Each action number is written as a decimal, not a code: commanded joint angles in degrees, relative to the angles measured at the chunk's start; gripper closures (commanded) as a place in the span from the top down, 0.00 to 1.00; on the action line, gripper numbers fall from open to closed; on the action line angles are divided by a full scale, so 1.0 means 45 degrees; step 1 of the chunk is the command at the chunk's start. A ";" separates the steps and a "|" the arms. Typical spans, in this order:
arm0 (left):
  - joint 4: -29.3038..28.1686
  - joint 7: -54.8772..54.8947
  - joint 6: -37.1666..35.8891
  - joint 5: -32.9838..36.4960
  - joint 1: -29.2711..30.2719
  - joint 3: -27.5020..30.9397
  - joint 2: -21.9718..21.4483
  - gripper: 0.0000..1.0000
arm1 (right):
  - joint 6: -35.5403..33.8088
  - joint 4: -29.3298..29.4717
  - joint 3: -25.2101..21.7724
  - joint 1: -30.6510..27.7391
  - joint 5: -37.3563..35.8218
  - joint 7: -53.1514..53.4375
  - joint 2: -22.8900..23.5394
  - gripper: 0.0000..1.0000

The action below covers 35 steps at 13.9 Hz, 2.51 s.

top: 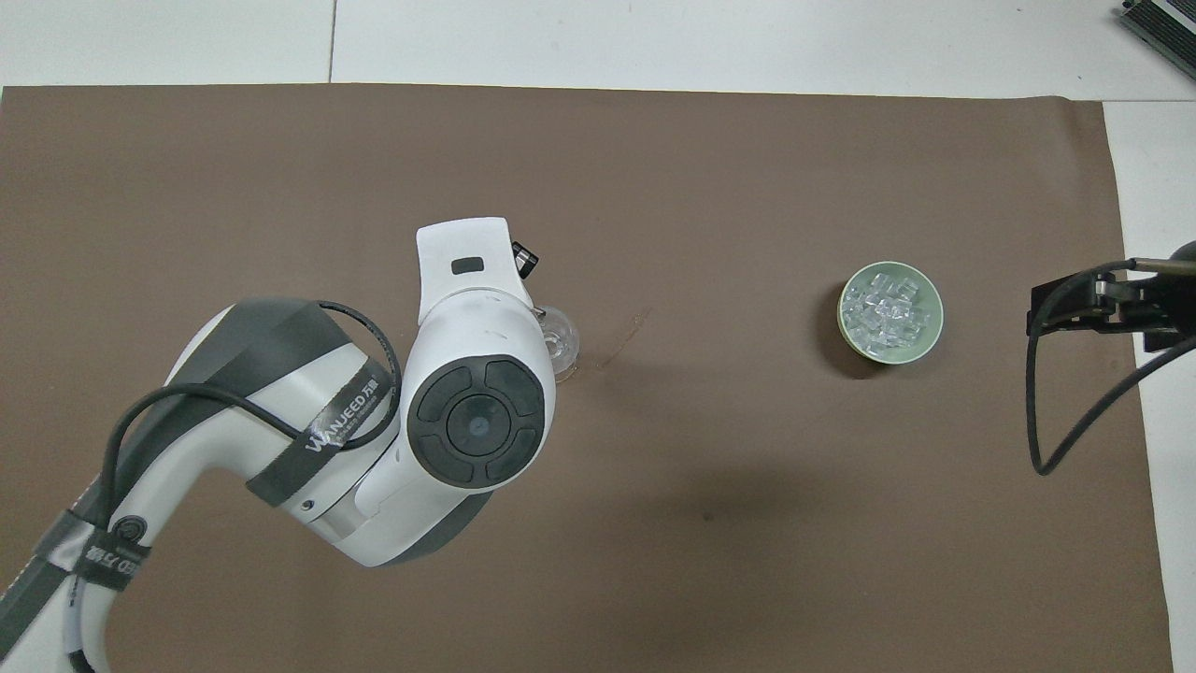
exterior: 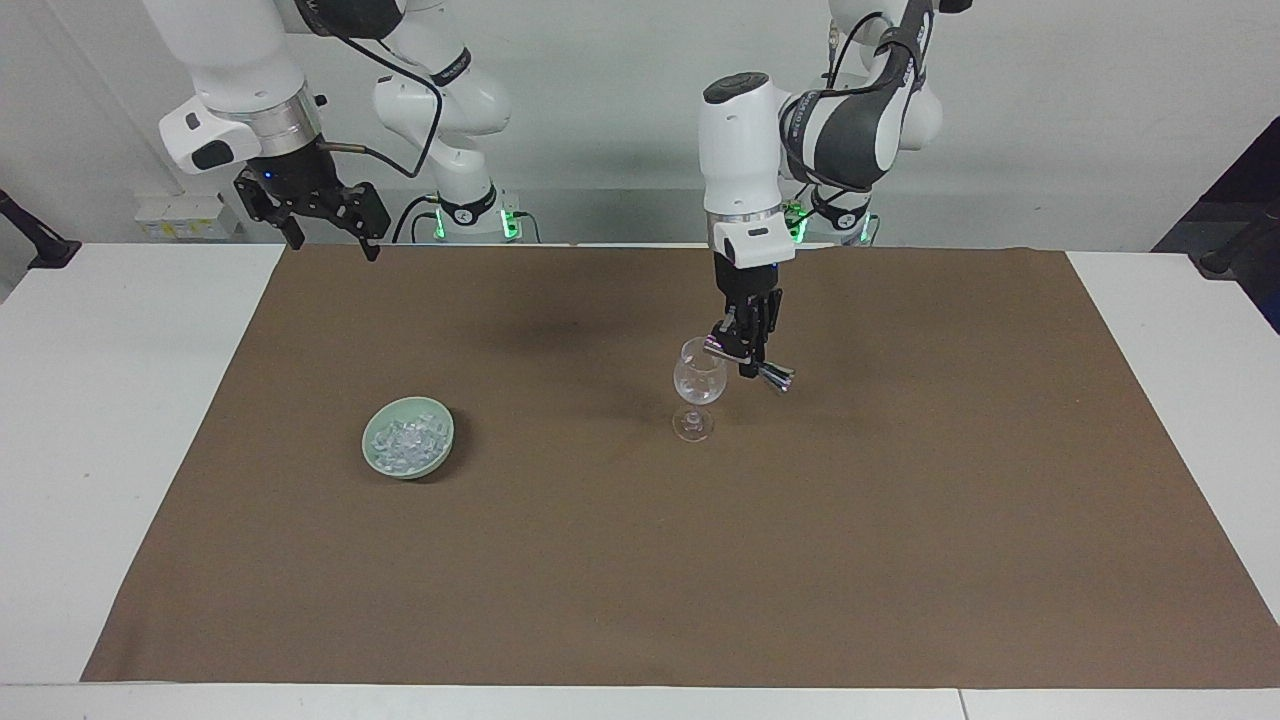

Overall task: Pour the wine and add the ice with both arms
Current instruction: 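Hold the tilted shot cup over the clear cup with the left gripper, then turn the shot cup upright and carry it back with the left gripper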

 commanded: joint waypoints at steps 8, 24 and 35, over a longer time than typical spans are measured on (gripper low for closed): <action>0.0234 -0.0163 -0.0350 0.0269 -0.0278 0.0188 0.0051 0.00 | -0.0128 -0.0017 0.0105 -0.0253 0.0321 -0.0256 -0.0030 1.00; 0.0410 0.2567 -0.0661 -0.7847 0.2140 0.0344 -0.0222 0.00 | -0.0128 -0.0017 0.0105 -0.0253 0.0321 -0.0256 -0.0030 1.00; -0.0370 0.7565 -0.2596 -1.7889 0.7434 0.0364 0.0772 0.00 | -0.0128 -0.0017 0.0086 -0.0253 0.0321 -0.0256 -0.0030 1.00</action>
